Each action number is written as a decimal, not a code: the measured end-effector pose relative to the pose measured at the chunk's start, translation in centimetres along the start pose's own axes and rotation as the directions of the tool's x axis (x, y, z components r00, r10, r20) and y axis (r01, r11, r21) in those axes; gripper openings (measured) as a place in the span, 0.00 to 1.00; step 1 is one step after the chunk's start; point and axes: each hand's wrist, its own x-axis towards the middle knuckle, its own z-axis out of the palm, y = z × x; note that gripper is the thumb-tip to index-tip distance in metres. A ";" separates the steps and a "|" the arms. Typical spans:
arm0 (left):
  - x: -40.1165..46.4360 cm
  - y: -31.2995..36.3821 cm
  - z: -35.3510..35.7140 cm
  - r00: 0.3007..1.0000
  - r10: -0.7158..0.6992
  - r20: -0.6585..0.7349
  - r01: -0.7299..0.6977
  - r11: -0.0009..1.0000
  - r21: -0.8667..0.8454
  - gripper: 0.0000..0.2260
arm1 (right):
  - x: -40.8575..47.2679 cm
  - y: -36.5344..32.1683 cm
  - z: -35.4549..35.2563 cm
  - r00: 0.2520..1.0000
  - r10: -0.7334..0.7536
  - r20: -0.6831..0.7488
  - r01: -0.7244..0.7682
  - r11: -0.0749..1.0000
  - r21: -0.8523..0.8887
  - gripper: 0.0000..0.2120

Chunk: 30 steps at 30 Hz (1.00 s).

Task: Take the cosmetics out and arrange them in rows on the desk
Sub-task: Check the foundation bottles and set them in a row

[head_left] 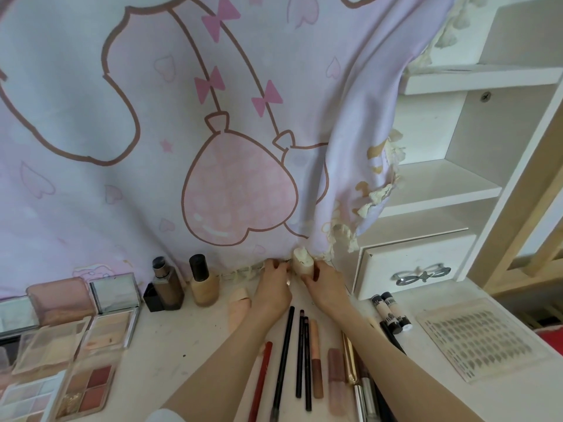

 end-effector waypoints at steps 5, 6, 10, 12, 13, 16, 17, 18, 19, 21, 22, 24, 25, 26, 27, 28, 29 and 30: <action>-0.1 0.4 0.3 0.999 0.011 -0.032 -0.010 1.000 0.010 0.19 | 0.0 0.0 -0.1 1.000 -0.001 0.001 0.001 1.000 0.003 0.12; -0.2 0.5 0.3 0.999 0.012 -0.038 -0.012 1.000 0.020 0.18 | 0.0 0.1 -0.1 1.000 -0.003 0.002 0.003 1.000 0.003 0.12; 0.0 0.9 -0.1 0.998 -0.029 -0.065 0.030 0.999 0.026 0.13 | 0.0 0.2 -0.1 1.000 -0.008 0.007 0.008 1.000 0.008 0.11; 0.2 1.2 -0.7 0.993 -0.089 -0.083 0.084 0.994 -0.064 0.10 | 0.0 0.2 -0.1 1.000 -0.003 0.012 0.002 1.000 0.012 0.11; 0.3 1.2 -0.9 0.990 -0.116 -0.082 0.106 0.987 -0.117 0.10 | 0.1 0.2 -0.1 1.000 0.003 0.014 -0.003 1.000 0.016 0.11; 0.3 0.4 -1.1 0.984 -0.163 -0.069 0.144 0.965 -0.221 0.10 | 0.2 0.3 -0.1 0.999 0.028 0.016 -0.028 1.000 0.010 0.11; 0.4 0.1 -1.1 0.985 -0.159 -0.072 0.139 0.963 -0.230 0.11 | 0.2 0.4 -0.1 0.999 0.035 0.014 -0.035 0.999 0.011 0.11; 0.3 -0.1 -1.1 0.985 -0.162 -0.067 0.143 0.964 -0.222 0.12 | 0.3 0.4 -0.1 0.999 0.042 0.014 -0.042 0.999 0.010 0.11; 0.3 -0.4 -1.1 0.984 -0.163 -0.067 0.146 0.968 -0.204 0.12 | 0.3 0.4 -0.1 0.999 0.046 0.013 -0.046 0.999 0.008 0.11; 0.2 -0.7 -1.0 0.983 -0.173 -0.070 0.158 0.971 -0.182 0.14 | 0.2 0.4 0.0 0.999 0.043 0.004 -0.043 0.999 0.002 0.10; 0.1 -0.8 -1.0 0.982 -0.173 -0.074 0.157 0.970 -0.183 0.15 | 0.1 0.3 0.1 0.999 0.042 -0.010 -0.042 0.999 -0.003 0.10; -0.1 -0.7 -0.8 0.983 -0.167 -0.076 0.152 0.974 -0.171 0.14 | -0.1 0.1 0.3 0.998 0.050 -0.045 -0.050 0.999 -0.008 0.10; -0.2 -0.5 -0.6 0.984 -0.165 -0.072 0.152 0.976 -0.158 0.15 | -0.1 0.0 0.4 0.997 0.058 -0.057 -0.058 0.998 -0.008 0.10; -0.3 -0.2 -0.6 0.985 -0.164 -0.057 0.155 0.977 -0.147 0.16 | -0.1 -0.1 0.5 0.996 0.067 -0.061 -0.067 0.998 -0.011 0.10; -0.2 0.0 -0.5 0.986 -0.160 -0.042 0.153 0.978 -0.141 0.16 | -0.1 -0.2 0.6 0.995 0.072 -0.063 -0.073 0.997 -0.012 0.10; -0.2 0.2 -0.4 0.986 -0.163 -0.026 0.158 0.978 -0.139 0.15 | -0.1 -0.2 0.6 0.995 0.078 -0.057 -0.079 0.997 -0.011 0.10; -0.1 0.4 -0.5 0.985 -0.171 -0.021 0.167 0.977 -0.133 0.12 | 0.0 -0.3 0.7 0.996 0.080 -0.051 -0.080 0.997 -0.008 0.10; -0.2 0.5 -0.7 0.982 -0.187 -0.016 0.183 0.975 -0.125 0.09 | 0.0 -0.3 0.6 0.996 0.082 -0.042 -0.083 0.997 -0.005 0.10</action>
